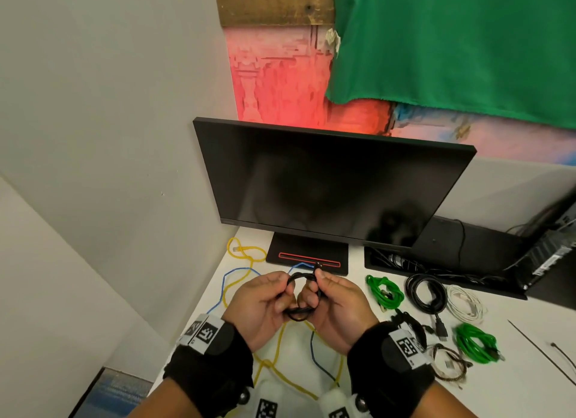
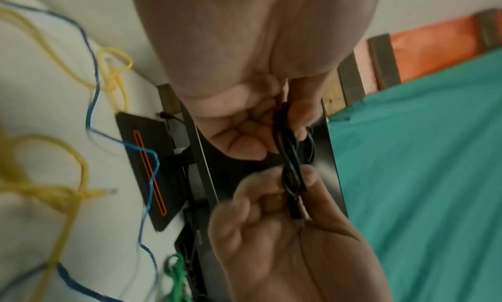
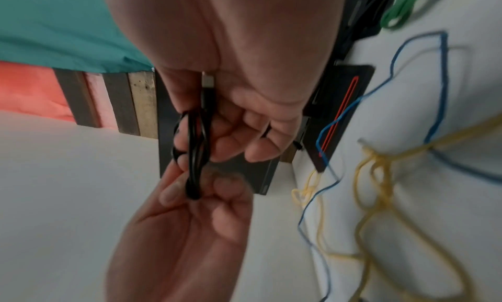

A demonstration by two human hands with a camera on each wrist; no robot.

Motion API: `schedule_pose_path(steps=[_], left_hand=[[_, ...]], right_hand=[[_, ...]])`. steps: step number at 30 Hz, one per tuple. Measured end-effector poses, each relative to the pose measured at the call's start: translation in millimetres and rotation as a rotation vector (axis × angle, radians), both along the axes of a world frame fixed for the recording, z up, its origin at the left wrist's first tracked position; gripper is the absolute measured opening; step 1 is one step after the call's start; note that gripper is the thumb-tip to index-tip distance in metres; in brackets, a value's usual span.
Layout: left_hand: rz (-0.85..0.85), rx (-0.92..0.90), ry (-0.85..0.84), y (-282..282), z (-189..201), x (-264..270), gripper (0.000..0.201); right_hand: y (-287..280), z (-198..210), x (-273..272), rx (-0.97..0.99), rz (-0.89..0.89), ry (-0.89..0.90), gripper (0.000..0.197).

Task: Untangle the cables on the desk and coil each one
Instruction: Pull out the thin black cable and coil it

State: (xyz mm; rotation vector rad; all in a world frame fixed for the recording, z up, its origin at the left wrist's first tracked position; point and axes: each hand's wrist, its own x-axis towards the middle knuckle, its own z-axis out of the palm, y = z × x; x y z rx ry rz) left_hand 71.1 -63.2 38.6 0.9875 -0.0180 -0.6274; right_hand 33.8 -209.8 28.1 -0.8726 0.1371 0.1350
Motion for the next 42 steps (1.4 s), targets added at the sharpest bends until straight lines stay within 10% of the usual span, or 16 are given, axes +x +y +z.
schedule_pose_path(steps=[10,19,22,29,33,42], left_hand=[[-0.173,0.581,-0.211,9.8,-37.2,-12.5,0.017],[-0.360,1.204,-0.582,42.2,-94.7,-48.6,0.024],[-0.400,1.246,-0.734,43.8,-104.5,-60.1,0.040],[-0.368,1.350,-0.793,31.3,-112.0,-70.2,0.036],[-0.333,1.326,-0.764,25.1,-113.6,-81.3,0.033],[-0.205,1.262,-0.694,26.5,-101.8,-85.8,0.041]], right_hand=[[-55.4,-34.3,-49.2,-0.611,0.094,0.193,0.019],[-158.5,-108.7,-132.9,-0.775,-0.071,0.565,0.007],[-170.2,-124.1,-147.5,-1.236,-0.043,0.545,0.011],[-172.5,-126.0,-150.5,-1.973,0.165,0.480,0.039],[-164.6,-112.7,-137.9,-1.898,0.109,0.207,0.035],[-54.5,-109.2,-66.2,-1.802,0.670,-0.362,0.037]])
